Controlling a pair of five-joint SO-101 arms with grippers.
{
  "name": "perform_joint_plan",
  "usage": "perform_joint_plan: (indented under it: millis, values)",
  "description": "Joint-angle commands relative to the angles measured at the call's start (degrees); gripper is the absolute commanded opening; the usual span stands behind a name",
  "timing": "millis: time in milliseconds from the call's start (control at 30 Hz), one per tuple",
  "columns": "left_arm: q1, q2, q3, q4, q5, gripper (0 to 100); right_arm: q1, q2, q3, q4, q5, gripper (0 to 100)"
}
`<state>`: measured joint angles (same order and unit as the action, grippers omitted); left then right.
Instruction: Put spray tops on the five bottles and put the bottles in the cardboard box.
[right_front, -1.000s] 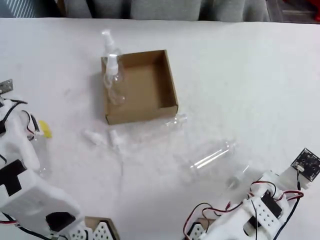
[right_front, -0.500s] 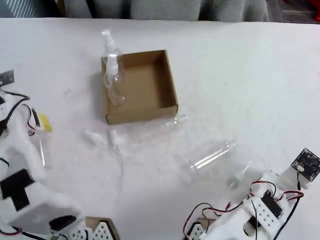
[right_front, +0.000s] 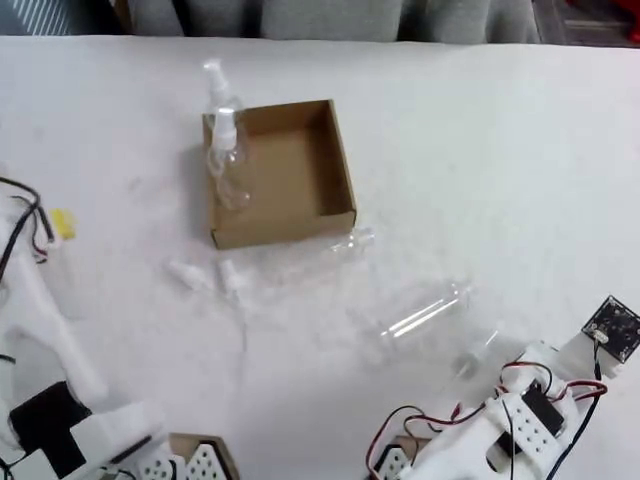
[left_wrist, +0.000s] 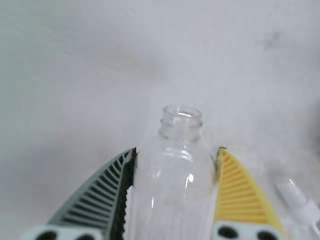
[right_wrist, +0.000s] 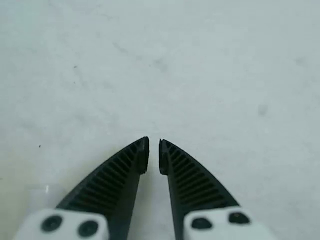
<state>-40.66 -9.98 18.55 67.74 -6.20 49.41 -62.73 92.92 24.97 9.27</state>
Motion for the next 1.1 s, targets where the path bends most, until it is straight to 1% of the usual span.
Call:
perform_joint_plan:
  millis: [0,67,167,233,300,367,400,533,633,800,967,1067]
  values:
    - [-8.5,-3.2,-1.4,-5.8,0.6,2,-4.4,-4.3,-4.0,-0.4,0.5,1.5]
    - [-11.6,-3.2,-1.3,-6.9,0.4,2,-8.2,-8.2,-5.8,2.7,0.9,1.5]
    - [-15.8,-3.2,-0.8,-8.2,0.4,2,-16.8,-15.7,-11.6,13.0,1.1,1.5]
    - [-17.8,-3.3,1.0,-10.5,0.4,2,-24.7,-21.1,-16.1,20.1,2.6,2.9]
    - [-19.2,-3.3,3.6,-13.2,0.4,2,-33.2,-25.6,-21.5,26.9,2.5,4.6]
    - [-20.6,-3.3,6.4,-16.5,0.4,2,-42.2,-28.9,-26.7,32.0,1.8,5.4]
    - [-21.4,-3.5,7.7,-18.5,0.4,2,-47.1,-29.4,-28.6,32.8,2.1,5.6]
    - [-25.2,-3.7,11.4,-25.6,0.4,2,-64.4,-26.9,-29.9,32.0,2.1,5.3]
    - [-27.6,-3.7,12.9,-29.3,0.4,2,-73.5,-21.3,-29.9,28.6,2.1,5.2]
    - [-31.1,-3.7,12.7,-31.9,0.4,2,-82.5,-5.1,-29.8,19.4,1.6,5.1]
    - [-32.6,-3.6,12.8,-34.1,0.4,2,-90.8,11.3,-31.6,8.3,1.5,5.7]
    - [-32.7,-3.5,12.8,-34.1,0.4,2,-95.3,18.9,-36.4,7.4,-1.6,5.7]
